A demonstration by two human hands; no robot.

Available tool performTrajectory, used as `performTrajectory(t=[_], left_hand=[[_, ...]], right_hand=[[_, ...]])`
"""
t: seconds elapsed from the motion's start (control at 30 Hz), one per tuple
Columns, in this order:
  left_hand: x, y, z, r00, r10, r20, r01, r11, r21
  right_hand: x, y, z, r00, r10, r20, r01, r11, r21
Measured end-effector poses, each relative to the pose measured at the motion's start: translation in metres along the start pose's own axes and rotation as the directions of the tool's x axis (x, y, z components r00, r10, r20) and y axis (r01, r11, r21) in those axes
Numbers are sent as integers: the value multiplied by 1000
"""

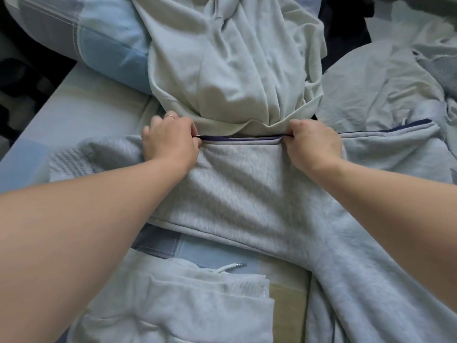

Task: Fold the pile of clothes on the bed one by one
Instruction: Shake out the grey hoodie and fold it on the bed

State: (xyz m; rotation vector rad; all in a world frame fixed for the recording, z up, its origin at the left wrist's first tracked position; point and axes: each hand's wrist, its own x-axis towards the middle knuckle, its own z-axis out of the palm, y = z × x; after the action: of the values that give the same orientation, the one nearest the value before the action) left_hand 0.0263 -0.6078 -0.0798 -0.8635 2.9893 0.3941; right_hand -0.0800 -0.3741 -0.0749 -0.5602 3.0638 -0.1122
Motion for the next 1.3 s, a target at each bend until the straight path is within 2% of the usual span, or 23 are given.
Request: performTrajectory(t=[0.07, 0.13, 0.23, 0.3, 0.33, 0.4, 0.47, 0.53, 0.57, 0.63, 0.73, 0.83, 0.9, 1.0, 1.1, 1.2, 1.23, 1.3], left_hand=[[5, 1, 5, 996, -84, 38, 88, 987, -132], [3, 3, 14, 993, -118, 12, 117, 971, -209], [-11, 10, 27, 994, -105, -44, 86, 943, -321], [-27, 17, 37, 999, -29, -36, 16, 946, -324], [-36, 23, 42, 999, 18, -40, -28, 962, -273], [-56, 42, 50, 987, 137, -83, -148, 978, -146], [-74, 69, 55, 950, 305, -71, -313, 939, -146], [-88, 106, 63, 870, 493, -12, -488, 856, -174], [-92, 118, 68, 823, 567, 39, -554, 815, -174], [-99, 157, 81, 744, 648, 163, -624, 761, -176], [-95, 213, 102, 737, 598, 315, -581, 799, -157], [-76, 253, 122, 811, 454, 370, -444, 888, -116], [-66, 267, 137, 856, 352, 378, -347, 934, -85], [-70, 274, 159, 913, 293, 282, -311, 950, 19], [-73, 278, 175, 954, 264, 142, -280, 954, 107], [-69, 282, 177, 962, 254, 102, -265, 957, 116], [-68, 282, 177, 963, 252, 96, -262, 958, 114], [-67, 283, 178, 965, 247, 84, -256, 959, 119]], right_hand=[[0, -1, 9, 999, 12, -31, -12, 1000, 7], [-2, 0, 21, 997, 62, -40, -58, 995, 80], [-18, 9, 39, 991, 88, 96, -111, 958, 265], [-36, 19, 41, 950, -38, 309, -81, 927, 365], [-43, 25, 39, 915, -119, 385, -49, 916, 397], [-54, 42, 30, 887, -236, 397, 52, 905, 423], [-62, 65, 17, 917, -288, 277, 177, 914, 364], [-71, 100, 4, 935, -312, 168, 280, 941, 189], [-74, 112, 0, 941, -301, 155, 288, 952, 101], [-74, 152, -9, 957, -204, 208, 211, 977, -15], [-61, 211, -10, 946, -83, 314, 127, 985, -121], [-39, 255, 3, 948, -43, 315, 92, 986, -143], [-23, 282, 14, 948, 39, 316, -7, 995, -102], [-13, 310, 39, 927, 103, 362, -114, 993, 9], [-18, 313, 68, 959, 73, 272, -93, 994, 58], [-14, 314, 69, 963, 47, 265, -73, 993, 91], [-14, 314, 64, 969, 37, 243, -59, 995, 84], [-18, 306, 55, 995, -63, 74, 59, 997, 53]])
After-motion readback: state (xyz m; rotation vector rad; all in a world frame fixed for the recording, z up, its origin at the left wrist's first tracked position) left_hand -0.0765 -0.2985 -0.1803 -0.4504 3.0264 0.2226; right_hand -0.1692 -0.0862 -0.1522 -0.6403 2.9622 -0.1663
